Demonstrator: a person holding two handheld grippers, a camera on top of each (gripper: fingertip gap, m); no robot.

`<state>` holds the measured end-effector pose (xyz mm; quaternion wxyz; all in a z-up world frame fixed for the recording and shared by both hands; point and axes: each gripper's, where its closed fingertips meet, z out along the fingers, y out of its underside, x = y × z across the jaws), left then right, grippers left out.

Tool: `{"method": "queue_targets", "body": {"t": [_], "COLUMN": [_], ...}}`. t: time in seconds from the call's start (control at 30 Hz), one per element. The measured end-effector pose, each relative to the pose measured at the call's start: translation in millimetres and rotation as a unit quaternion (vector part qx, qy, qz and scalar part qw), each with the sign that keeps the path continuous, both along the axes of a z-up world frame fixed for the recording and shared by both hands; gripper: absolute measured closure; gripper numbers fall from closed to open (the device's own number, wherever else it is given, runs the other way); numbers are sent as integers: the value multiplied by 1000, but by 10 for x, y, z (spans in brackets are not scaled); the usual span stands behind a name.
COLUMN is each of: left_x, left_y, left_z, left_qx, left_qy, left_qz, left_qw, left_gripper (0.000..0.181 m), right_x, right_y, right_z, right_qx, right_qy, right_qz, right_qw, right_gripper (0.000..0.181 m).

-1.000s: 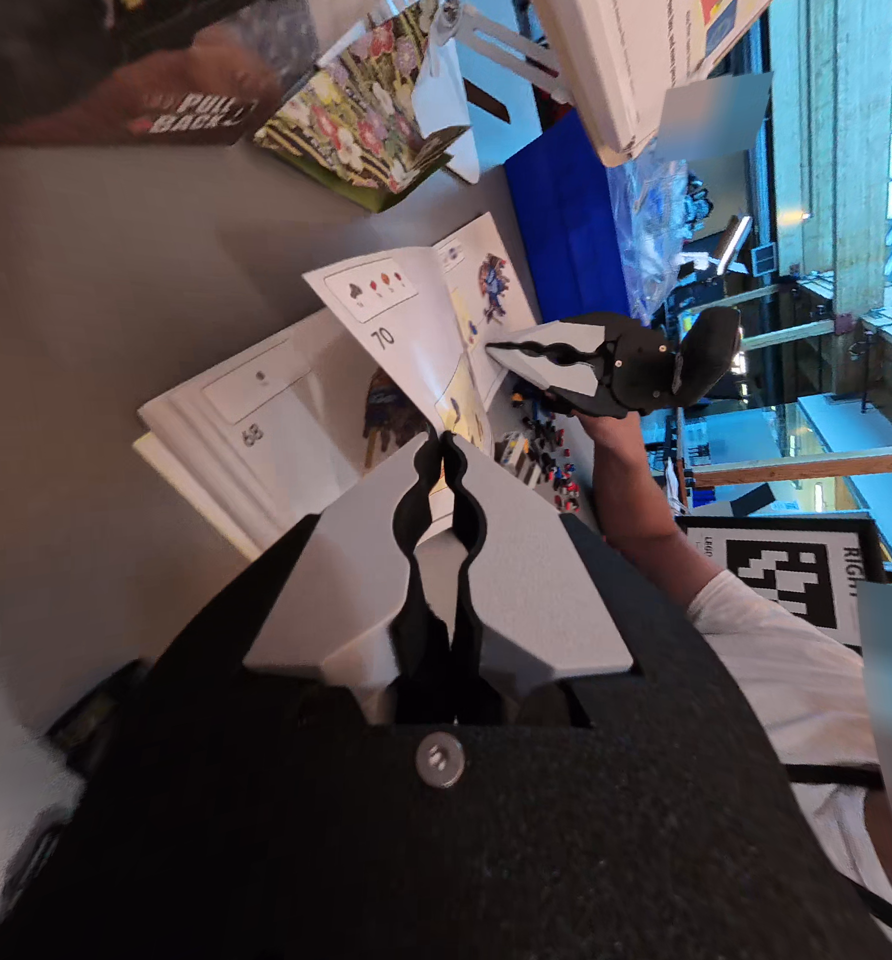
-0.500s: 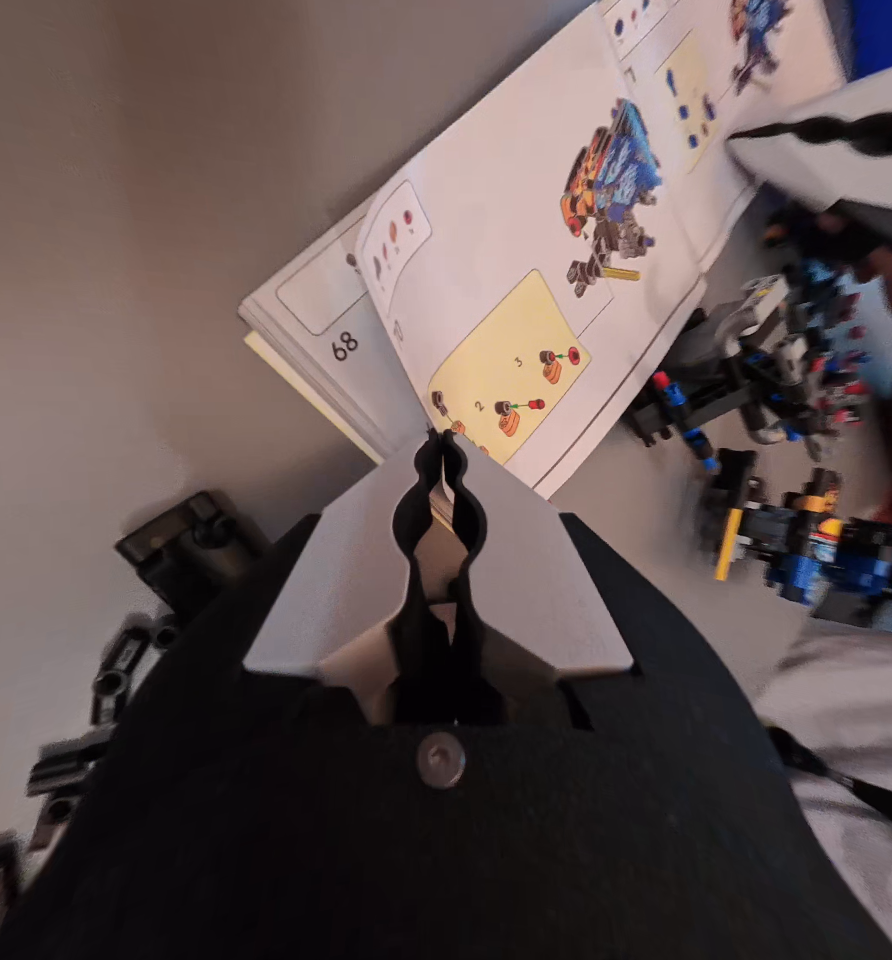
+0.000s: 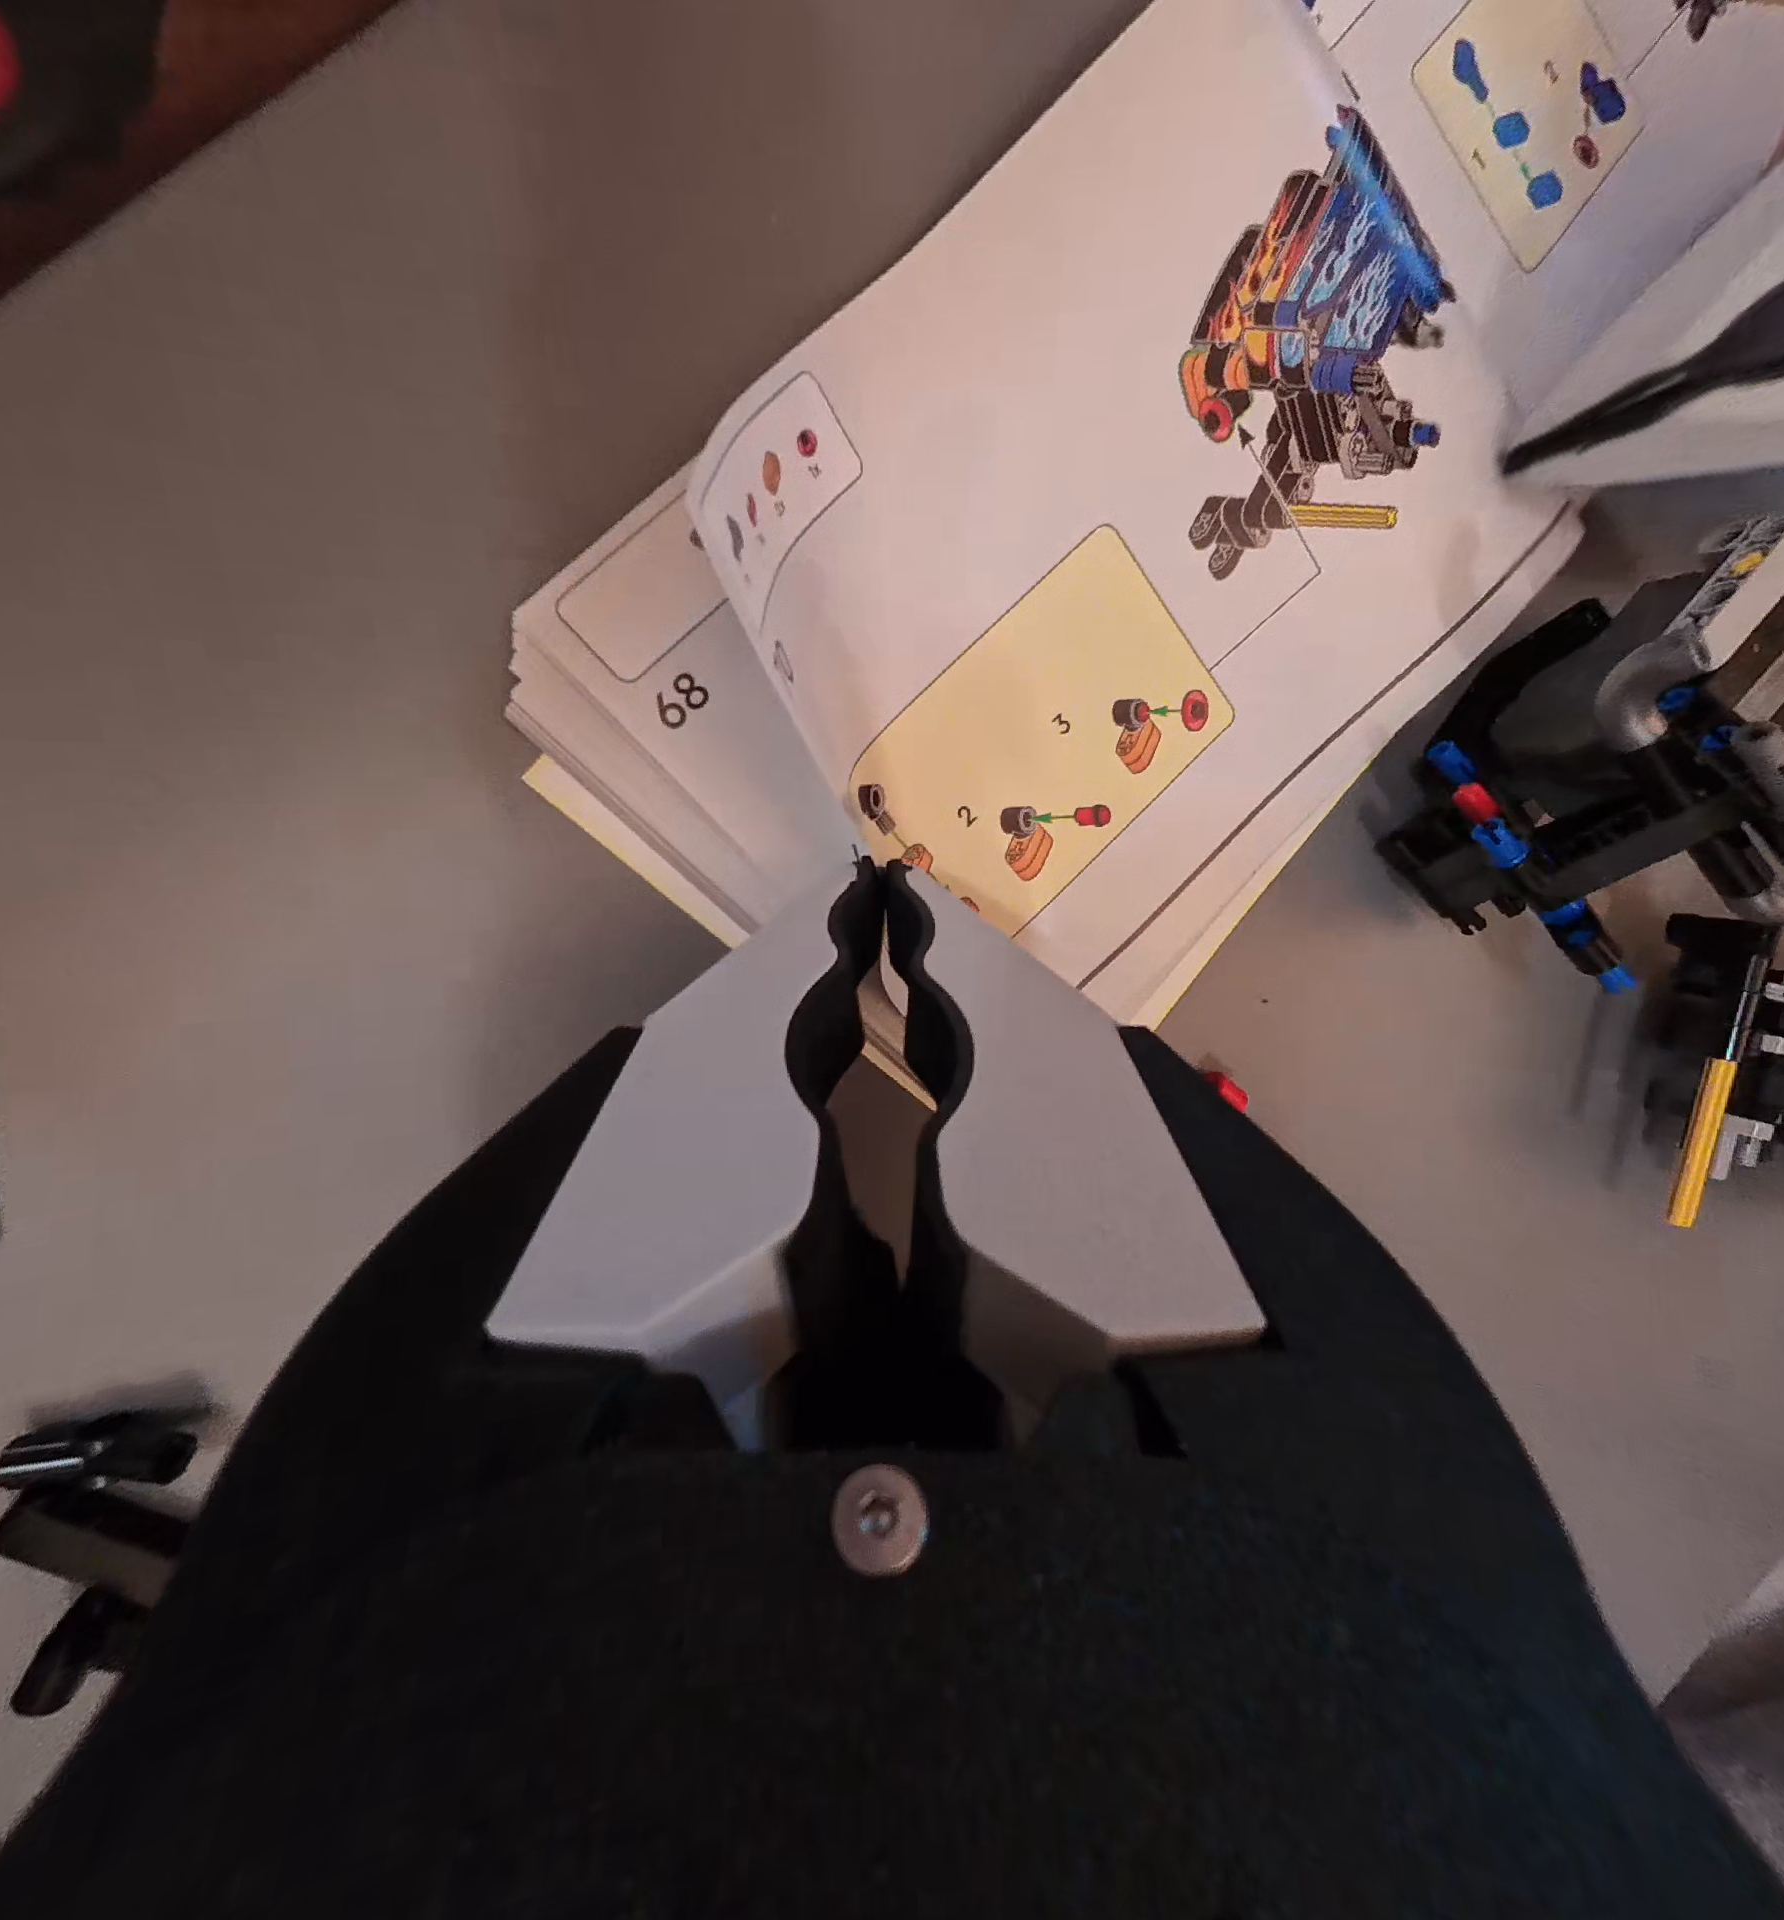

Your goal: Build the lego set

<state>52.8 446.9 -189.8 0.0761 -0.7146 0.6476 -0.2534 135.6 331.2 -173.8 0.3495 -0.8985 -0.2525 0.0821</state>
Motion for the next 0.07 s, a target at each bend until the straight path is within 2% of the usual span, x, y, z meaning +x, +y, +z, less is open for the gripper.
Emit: {"method": "queue_targets", "body": {"t": [0.03, 0.07], "left_x": [-8, -23], "left_y": [10, 15], "left_z": [1, 1], "left_qx": [-1, -4], "left_qy": [-2, -3], "left_qz": [0, -3], "left_qw": [1000, 1000], "left_gripper": [181, 181], "right_x": [-35, -34], "right_y": [14, 18], "right_z": [-40, -91], "right_qx": [2, 0], "right_qy": [-2, -13], "right_qz": [6, 8], "right_qw": [1000, 1000], "right_gripper": [181, 181]}}
